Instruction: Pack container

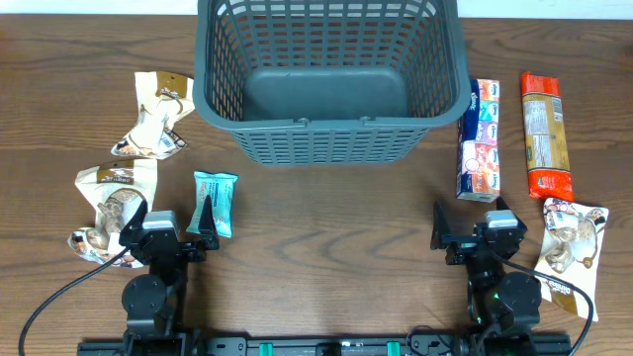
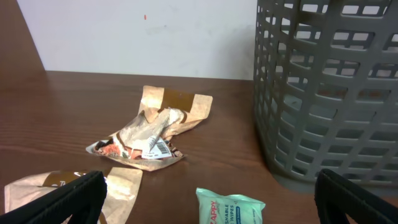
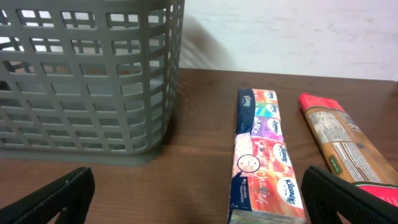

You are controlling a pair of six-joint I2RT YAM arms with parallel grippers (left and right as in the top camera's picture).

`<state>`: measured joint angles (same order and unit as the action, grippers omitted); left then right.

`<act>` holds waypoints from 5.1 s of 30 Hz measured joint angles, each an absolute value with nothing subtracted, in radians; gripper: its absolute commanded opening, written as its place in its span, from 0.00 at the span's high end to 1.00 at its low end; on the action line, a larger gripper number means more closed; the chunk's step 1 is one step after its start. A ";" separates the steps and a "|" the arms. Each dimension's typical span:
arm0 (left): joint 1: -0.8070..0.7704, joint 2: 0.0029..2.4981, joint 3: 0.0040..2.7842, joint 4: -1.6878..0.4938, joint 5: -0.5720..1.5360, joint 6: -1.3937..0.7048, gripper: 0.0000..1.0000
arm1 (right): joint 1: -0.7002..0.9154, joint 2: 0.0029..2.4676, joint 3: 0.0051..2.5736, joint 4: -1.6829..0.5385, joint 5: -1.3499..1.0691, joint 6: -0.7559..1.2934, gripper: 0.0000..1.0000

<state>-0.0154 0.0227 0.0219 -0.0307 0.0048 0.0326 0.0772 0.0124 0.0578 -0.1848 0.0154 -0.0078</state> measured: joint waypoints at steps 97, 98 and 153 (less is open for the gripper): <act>-0.015 0.023 0.022 -0.032 0.019 -0.001 0.01 | -0.255 1.265 1.316 -0.979 -0.149 0.097 0.01; -0.015 0.023 0.022 -0.032 0.019 -0.001 0.01 | -0.288 1.279 1.316 -0.984 -0.162 0.111 0.01; -0.015 0.023 0.022 -0.032 0.019 -0.001 0.01 | -0.202 2.010 1.701 -0.958 -0.088 -0.218 0.01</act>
